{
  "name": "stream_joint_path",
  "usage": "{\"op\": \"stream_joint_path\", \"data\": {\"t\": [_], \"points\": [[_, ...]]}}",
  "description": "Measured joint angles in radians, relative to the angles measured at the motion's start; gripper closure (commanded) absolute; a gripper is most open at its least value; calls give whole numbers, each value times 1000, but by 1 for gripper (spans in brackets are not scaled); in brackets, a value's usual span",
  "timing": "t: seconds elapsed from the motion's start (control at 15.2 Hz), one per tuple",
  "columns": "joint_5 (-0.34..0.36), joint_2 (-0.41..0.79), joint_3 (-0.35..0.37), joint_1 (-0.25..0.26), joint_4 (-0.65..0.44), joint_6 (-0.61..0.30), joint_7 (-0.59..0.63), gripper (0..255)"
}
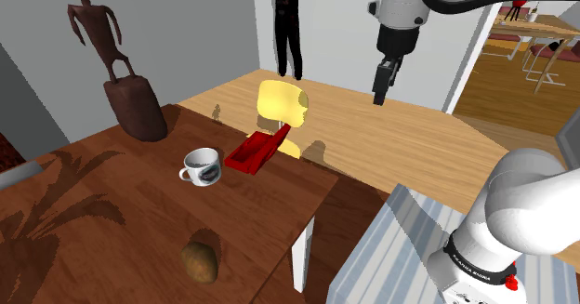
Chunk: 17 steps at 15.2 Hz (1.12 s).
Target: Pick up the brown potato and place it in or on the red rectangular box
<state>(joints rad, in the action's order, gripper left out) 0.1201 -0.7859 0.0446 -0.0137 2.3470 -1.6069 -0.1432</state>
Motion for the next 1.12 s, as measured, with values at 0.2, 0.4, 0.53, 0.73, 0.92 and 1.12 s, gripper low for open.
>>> {"op": "stream_joint_path", "data": {"t": [0.2, 0.4, 0.53, 0.73, 0.92, 1.12], "points": [[-19, 3, 22, 10, 19, -24, 28, 0], [-59, 15, 67, 30, 51, -75, 87, 0], [-86, 36, 101, 44, 80, -130, 129, 0], [-124, 61, 151, 66, 105, -191, 189, 0], [-156, 111, 203, 83, 114, -263, 250, 0], [-185, 166, 262, 100, 123, -341, 315, 0]]}}
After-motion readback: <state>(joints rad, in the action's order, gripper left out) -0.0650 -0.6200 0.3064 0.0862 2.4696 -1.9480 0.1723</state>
